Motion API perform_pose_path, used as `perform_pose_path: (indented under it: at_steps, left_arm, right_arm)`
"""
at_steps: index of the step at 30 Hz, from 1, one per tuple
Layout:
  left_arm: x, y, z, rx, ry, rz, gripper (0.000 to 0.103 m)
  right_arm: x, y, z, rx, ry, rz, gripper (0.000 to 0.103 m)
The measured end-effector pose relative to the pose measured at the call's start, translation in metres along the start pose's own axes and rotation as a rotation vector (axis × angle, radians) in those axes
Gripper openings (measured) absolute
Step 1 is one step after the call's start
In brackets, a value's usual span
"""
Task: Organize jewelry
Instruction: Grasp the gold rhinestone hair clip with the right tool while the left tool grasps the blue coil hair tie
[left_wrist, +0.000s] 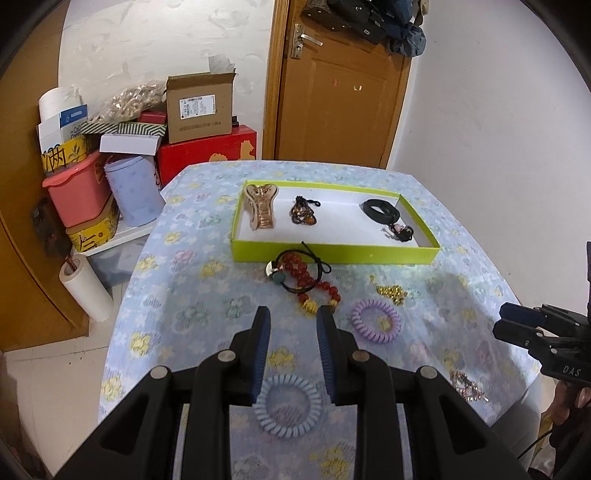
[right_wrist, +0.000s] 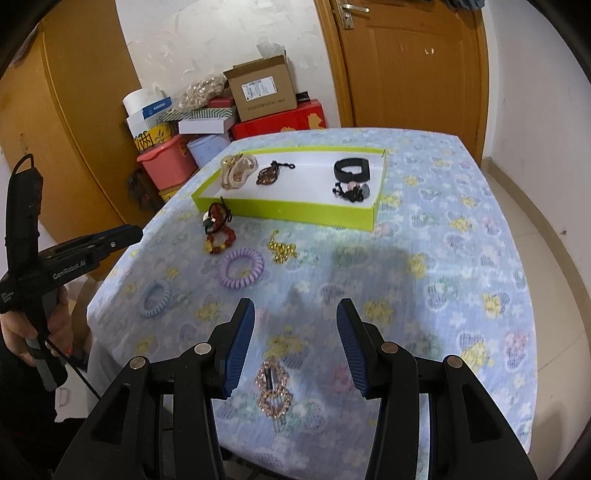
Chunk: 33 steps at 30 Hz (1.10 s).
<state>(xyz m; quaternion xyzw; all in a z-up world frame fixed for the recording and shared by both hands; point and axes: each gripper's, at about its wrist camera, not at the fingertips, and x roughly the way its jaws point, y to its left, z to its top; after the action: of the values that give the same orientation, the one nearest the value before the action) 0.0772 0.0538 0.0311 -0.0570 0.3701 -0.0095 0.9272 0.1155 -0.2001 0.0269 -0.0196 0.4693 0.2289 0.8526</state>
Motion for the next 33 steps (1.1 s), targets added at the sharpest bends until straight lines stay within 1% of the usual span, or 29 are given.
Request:
perform_pose_path:
  at_steps: [8, 18, 29, 33]
  left_arm:
    - [0.003, 0.007, -0.018, -0.005, 0.032, 0.026, 0.027]
    - [0.008, 0.010, -0.035, 0.003, 0.061, 0.034, 0.027]
    - [0.025, 0.016, -0.058, 0.010, 0.129, 0.064, 0.027]
    - [0.028, 0.015, -0.060, 0.017, 0.130, 0.073, 0.027]
  right_arm:
    - [0.004, 0.007, -0.005, -0.027, 0.018, 0.009, 0.047]
    - [0.012, 0.014, -0.008, -0.048, 0.034, 0.012, 0.047]
    - [0.031, 0.020, -0.036, -0.103, 0.119, 0.008, 0.047]
    - [0.036, 0.023, -0.043, -0.116, 0.141, 0.006, 0.047]
